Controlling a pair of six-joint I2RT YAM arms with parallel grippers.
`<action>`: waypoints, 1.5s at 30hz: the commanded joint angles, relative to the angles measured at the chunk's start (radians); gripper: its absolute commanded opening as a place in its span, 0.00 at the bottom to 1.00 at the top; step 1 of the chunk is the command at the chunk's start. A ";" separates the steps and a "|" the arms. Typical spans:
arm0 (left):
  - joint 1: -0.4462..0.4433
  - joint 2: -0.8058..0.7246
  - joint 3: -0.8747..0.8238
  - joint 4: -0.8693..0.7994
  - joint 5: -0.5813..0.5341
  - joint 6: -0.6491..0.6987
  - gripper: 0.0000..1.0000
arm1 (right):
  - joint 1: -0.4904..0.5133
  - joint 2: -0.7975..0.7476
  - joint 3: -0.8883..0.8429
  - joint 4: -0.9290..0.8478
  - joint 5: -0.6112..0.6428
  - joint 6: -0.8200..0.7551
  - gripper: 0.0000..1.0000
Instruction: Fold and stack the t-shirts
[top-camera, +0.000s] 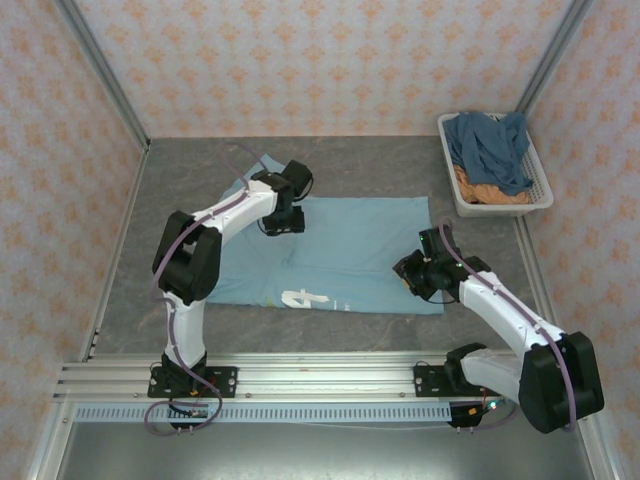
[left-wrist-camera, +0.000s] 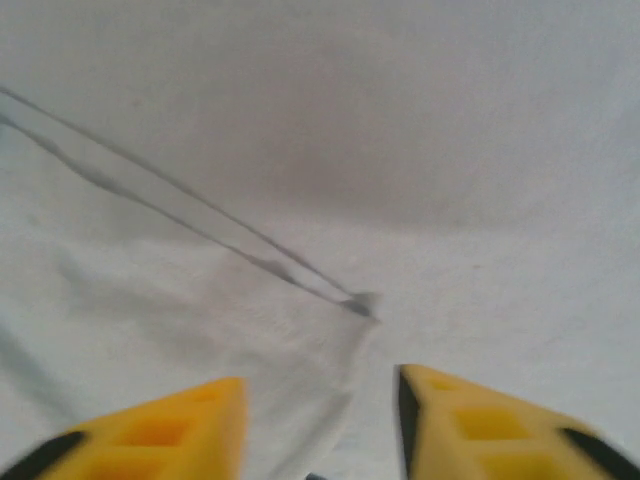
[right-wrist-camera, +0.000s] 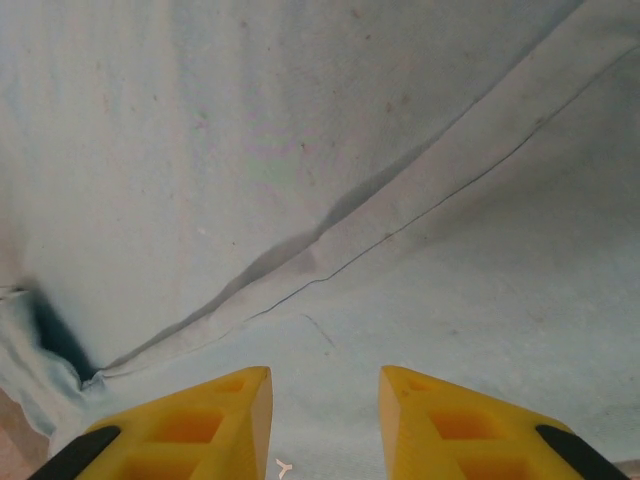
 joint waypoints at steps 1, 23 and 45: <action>0.034 -0.176 -0.086 -0.007 -0.070 -0.006 0.56 | 0.003 -0.020 -0.020 -0.027 0.026 0.009 0.35; 0.476 -0.317 -0.569 -0.011 -0.040 -0.023 0.28 | -0.100 0.137 0.006 -0.283 0.124 -0.173 0.29; 0.467 -0.297 -0.350 -0.133 -0.298 0.115 0.35 | -0.122 0.280 0.149 -0.402 0.229 -0.293 0.33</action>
